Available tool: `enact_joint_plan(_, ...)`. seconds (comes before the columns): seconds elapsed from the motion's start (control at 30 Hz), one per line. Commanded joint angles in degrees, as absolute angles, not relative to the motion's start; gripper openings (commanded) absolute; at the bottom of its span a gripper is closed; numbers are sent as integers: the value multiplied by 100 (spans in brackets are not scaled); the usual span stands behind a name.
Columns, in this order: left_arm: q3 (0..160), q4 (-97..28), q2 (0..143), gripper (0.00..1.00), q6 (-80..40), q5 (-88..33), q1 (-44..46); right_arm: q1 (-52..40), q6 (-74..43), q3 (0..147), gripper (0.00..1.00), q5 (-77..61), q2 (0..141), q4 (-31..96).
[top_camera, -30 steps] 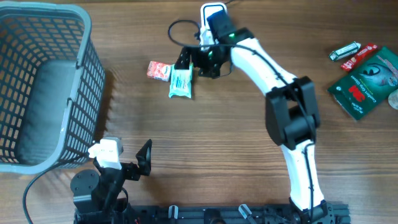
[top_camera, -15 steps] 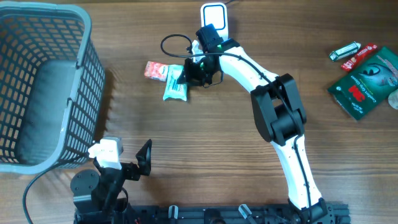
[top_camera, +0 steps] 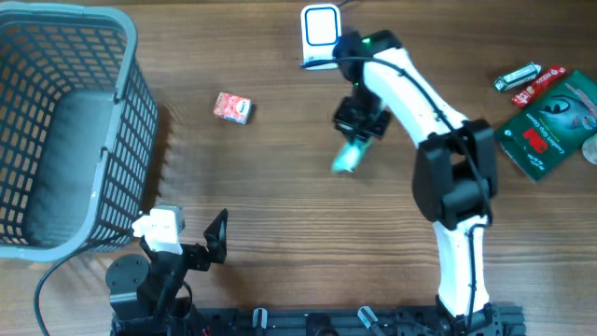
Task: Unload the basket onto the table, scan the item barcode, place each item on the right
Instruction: 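Lift wipe pack with right gripper and swing it over the table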
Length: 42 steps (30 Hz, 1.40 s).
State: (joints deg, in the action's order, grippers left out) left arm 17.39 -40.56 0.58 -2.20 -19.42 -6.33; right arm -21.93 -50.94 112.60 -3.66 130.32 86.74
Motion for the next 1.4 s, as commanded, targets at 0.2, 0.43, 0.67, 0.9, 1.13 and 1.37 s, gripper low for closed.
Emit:
enact_joint_plan(0.2,1715,-4040,38,100,-130,-1992,-661,-2263,-7443,11205,5,-2097,12593,9229)
enact_joint_plan(0.43,1715,-4038,38,100,-130,-1992,-661,-2259,-11091,11201,5,-2821,12593,9220)
enact_joint_plan(0.67,1715,-4040,38,100,-130,-1992,-661,-2005,-11845,11198,6,-3892,12615,9209)
enact_joint_plan(0.9,1715,-4040,38,100,-130,-1992,-661,-1184,-11845,11196,10,-4523,12693,9229)
enact_joint_plan(1.13,1715,-4038,38,100,-130,-1992,-661,-598,-11845,10401,7,-5144,12807,9223)
enact_joint_plan(1.37,1715,-4038,38,100,-130,-1992,-661,-410,-11841,9345,10,-5437,12807,9233)
